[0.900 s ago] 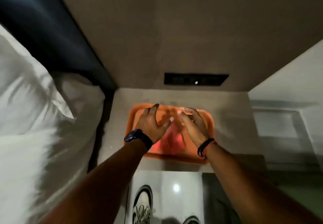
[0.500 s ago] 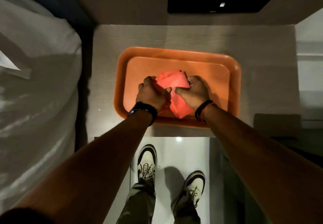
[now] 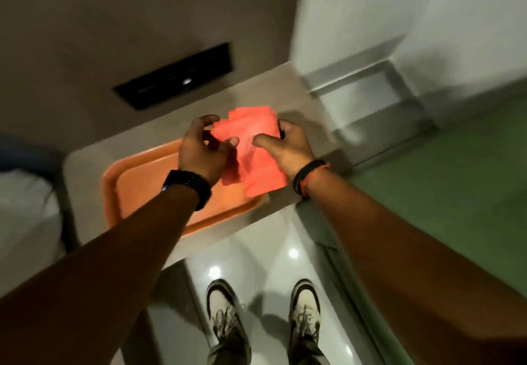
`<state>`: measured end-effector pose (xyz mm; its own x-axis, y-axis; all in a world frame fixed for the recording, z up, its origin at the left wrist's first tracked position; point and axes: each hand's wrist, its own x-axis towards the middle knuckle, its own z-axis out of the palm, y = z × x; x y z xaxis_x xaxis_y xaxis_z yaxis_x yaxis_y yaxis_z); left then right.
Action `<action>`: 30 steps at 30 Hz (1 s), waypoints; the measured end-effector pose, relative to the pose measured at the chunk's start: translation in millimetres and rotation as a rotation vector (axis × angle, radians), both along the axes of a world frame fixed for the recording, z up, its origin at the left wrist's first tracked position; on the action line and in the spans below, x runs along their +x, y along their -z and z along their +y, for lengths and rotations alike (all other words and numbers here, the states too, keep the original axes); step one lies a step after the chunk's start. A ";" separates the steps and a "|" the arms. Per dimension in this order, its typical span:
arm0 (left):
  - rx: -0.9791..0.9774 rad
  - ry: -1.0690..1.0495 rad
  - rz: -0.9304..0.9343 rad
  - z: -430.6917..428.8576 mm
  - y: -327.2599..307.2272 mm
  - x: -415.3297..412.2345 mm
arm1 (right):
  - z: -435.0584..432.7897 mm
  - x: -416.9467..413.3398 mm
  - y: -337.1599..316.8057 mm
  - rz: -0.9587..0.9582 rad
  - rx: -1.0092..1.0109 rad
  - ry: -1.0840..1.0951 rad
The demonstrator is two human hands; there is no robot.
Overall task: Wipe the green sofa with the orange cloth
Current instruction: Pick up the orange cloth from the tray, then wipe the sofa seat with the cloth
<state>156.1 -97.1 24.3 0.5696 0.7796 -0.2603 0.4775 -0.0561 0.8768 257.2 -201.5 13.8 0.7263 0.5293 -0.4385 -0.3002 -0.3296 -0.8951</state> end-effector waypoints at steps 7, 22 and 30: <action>0.053 0.559 -0.096 -186.9 -90.3 147.3 | -227.7 73.8 -88.7 -0.072 0.130 0.518; -0.076 1.139 -0.080 -560.1 4.3 166.7 | -598.3 11.2 -31.6 -0.283 0.059 0.778; 0.724 1.731 0.419 -475.0 135.0 120.2 | -600.9 -23.1 84.2 -0.440 -0.792 0.873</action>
